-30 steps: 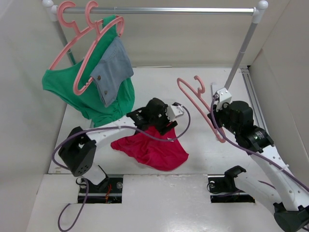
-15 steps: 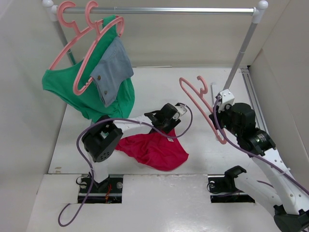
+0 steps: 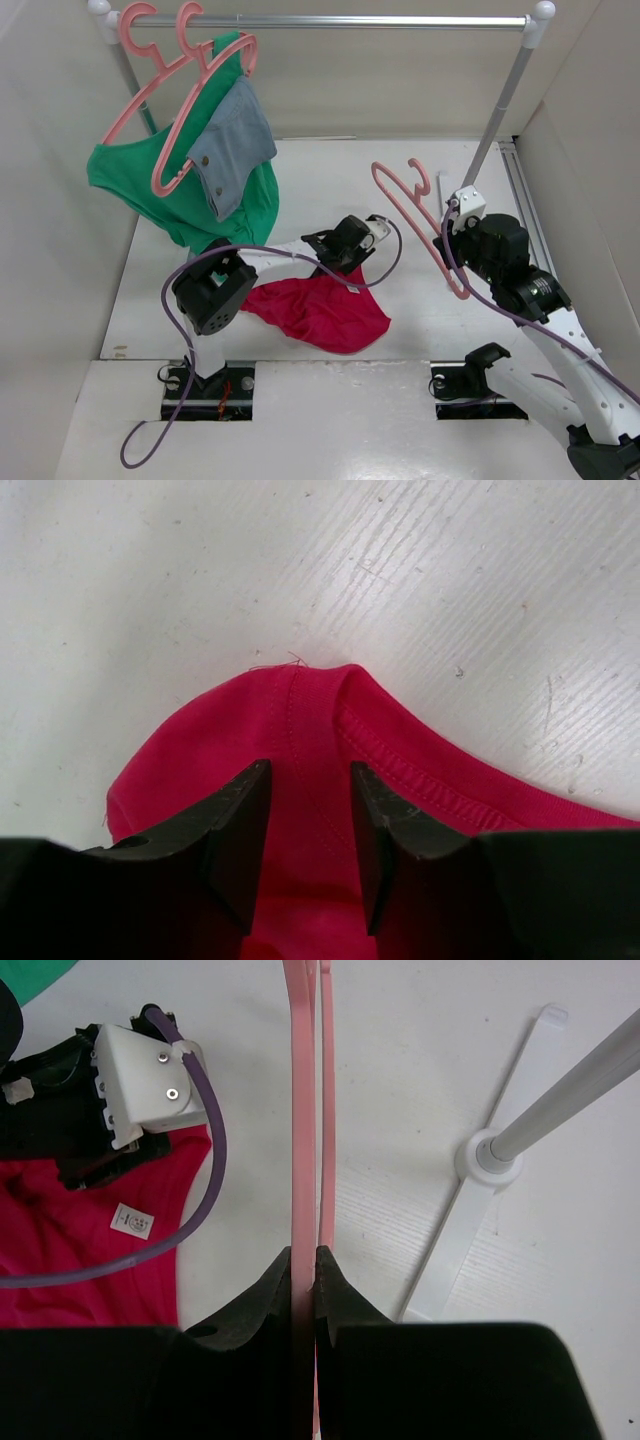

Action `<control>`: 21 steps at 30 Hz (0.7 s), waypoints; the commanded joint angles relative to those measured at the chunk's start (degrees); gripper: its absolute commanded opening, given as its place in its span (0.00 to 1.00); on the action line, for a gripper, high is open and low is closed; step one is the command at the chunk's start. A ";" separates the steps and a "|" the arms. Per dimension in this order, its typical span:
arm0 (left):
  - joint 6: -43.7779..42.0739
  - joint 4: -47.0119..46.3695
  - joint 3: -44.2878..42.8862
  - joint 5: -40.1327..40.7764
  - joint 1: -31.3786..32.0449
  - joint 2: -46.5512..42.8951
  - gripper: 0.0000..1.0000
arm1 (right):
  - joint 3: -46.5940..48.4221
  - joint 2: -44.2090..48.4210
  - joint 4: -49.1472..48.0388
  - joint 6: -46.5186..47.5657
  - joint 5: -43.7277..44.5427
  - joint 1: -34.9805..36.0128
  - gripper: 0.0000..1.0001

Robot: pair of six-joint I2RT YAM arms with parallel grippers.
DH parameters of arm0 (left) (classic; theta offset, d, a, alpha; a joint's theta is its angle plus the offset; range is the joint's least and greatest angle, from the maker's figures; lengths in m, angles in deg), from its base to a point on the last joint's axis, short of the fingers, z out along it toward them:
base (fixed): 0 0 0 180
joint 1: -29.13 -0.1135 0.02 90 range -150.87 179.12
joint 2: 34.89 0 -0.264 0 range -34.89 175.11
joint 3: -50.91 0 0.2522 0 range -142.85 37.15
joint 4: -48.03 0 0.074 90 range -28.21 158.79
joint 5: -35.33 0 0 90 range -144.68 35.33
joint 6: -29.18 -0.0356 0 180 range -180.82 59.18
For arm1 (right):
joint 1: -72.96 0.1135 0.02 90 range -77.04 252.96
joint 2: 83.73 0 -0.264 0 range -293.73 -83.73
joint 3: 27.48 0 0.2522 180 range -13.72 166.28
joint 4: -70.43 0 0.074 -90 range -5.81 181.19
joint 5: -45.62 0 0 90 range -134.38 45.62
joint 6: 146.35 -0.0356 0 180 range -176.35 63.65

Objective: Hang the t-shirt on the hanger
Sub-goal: Place tshirt on hanger

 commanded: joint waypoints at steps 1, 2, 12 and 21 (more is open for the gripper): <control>0.82 -1.68 -0.24 -1.31 0.26 0.28 0.34 | 0.19 0.60 -1.86 -0.24 -0.16 -0.26 0.00; 0.82 -1.68 0.45 -1.31 0.26 0.28 0.34 | 0.19 0.60 -1.86 -0.24 -0.16 -0.26 0.00; 0.82 -1.15 2.13 -1.31 0.26 0.28 0.08 | 0.72 0.60 -1.86 0.29 -0.16 -0.26 0.00; 0.20 0.87 -0.15 -1.31 0.26 -0.24 0.00 | 0.72 1.65 -0.80 0.29 0.37 -0.26 0.00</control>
